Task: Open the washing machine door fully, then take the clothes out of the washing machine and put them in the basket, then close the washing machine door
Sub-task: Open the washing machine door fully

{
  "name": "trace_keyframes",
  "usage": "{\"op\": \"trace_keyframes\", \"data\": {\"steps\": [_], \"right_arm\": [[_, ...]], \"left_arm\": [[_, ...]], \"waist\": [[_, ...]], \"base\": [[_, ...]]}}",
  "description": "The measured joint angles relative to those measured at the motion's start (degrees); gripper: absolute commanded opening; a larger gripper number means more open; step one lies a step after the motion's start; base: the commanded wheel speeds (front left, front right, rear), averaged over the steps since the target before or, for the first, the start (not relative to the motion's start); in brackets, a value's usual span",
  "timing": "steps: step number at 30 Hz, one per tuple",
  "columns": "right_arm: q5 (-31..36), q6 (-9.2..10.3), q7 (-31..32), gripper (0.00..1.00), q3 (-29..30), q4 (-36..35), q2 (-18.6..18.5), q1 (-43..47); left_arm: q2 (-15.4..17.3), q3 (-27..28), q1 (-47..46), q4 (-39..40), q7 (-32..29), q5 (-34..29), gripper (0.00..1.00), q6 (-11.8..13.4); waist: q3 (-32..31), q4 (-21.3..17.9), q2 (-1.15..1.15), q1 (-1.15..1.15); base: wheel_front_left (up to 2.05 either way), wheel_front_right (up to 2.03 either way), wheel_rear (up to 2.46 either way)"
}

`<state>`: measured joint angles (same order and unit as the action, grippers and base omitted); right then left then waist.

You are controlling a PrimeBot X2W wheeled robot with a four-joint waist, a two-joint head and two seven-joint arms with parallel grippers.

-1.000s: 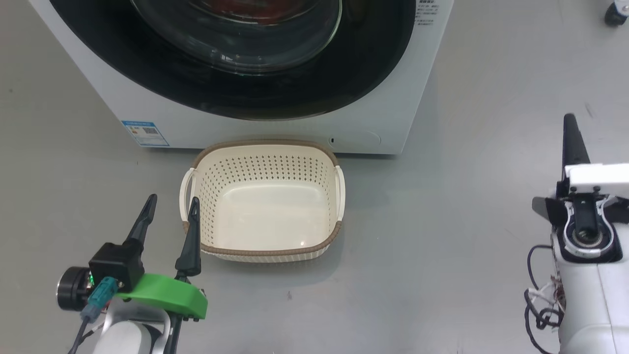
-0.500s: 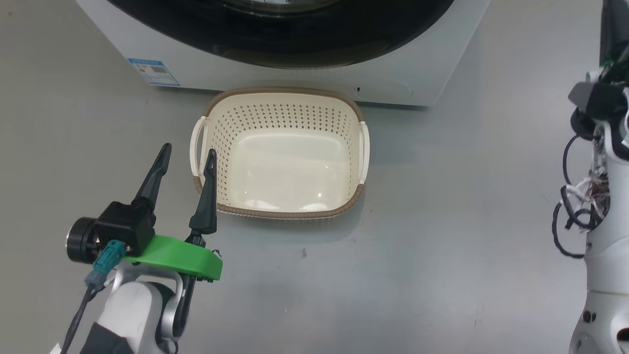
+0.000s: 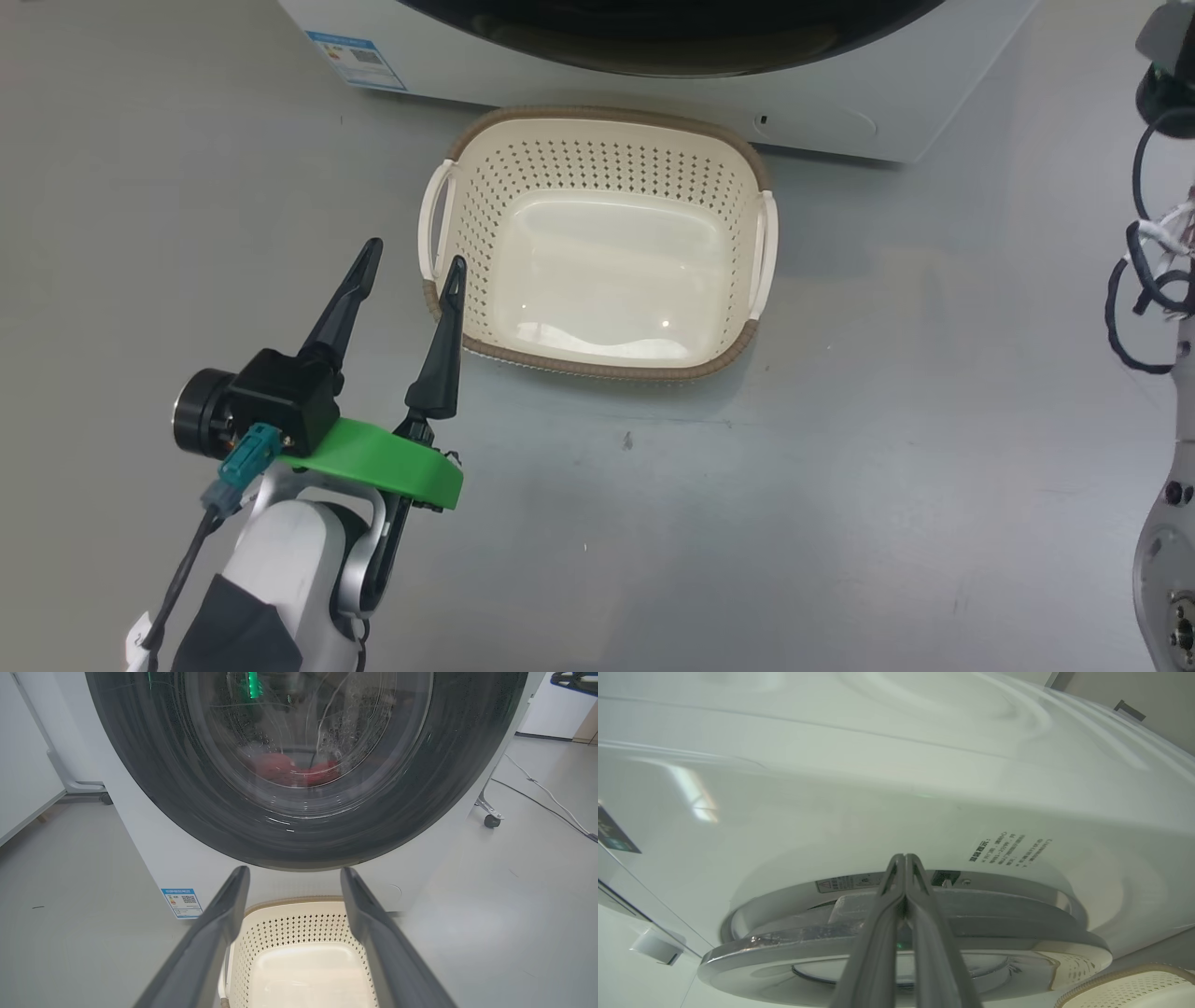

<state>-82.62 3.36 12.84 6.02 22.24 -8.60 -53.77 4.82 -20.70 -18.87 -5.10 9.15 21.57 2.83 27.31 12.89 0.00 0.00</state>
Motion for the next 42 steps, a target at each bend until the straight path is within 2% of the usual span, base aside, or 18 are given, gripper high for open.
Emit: {"op": "trace_keyframes", "data": {"steps": [4,15,29,35,39,42], "right_arm": [[1.52,0.86,1.13,0.00,-1.32,1.81,-1.82,-3.37],[1.77,0.90,4.95,0.00,-3.47,6.92,-3.05,-8.28],[-1.49,0.81,11.88,0.00,-3.45,12.23,-4.65,-10.39],[-2.70,0.14,14.43,0.00,-3.26,13.56,-4.88,-10.55],[-4.03,-1.25,15.93,0.00,-3.15,15.10,-4.86,-10.52],[-4.71,-1.53,17.25,0.00,-3.20,16.07,-4.63,-10.29]], "left_arm": [[-0.21,-0.49,-1.36,-0.51,0.16,0.00,1.00,-0.48],[-0.77,-0.89,-2.42,-3.34,1.42,0.00,1.00,-0.97],[-1.18,-0.94,-3.52,-5.52,2.61,0.00,1.00,-1.11],[-1.25,-0.94,-3.78,-6.25,2.81,0.00,1.00,-1.12],[-1.33,-0.90,-3.86,-7.28,3.30,0.00,1.00,-1.13],[-1.33,-0.89,-3.86,-7.58,3.36,0.00,1.00,-1.13]], "waist": [[0.88,1.43,0.00,0.00],[1.98,4.23,0.00,0.00],[1.67,4.81,0.00,0.00],[1.40,4.58,0.00,0.00],[0.95,4.29,0.00,0.00],[0.38,3.91,0.00,0.00]], "base": [[0.00,0.00,0.00],[0.00,0.00,0.00],[0.00,0.00,0.00],[0.00,0.00,0.00],[0.00,0.00,0.00],[0.00,0.00,0.00]]}}
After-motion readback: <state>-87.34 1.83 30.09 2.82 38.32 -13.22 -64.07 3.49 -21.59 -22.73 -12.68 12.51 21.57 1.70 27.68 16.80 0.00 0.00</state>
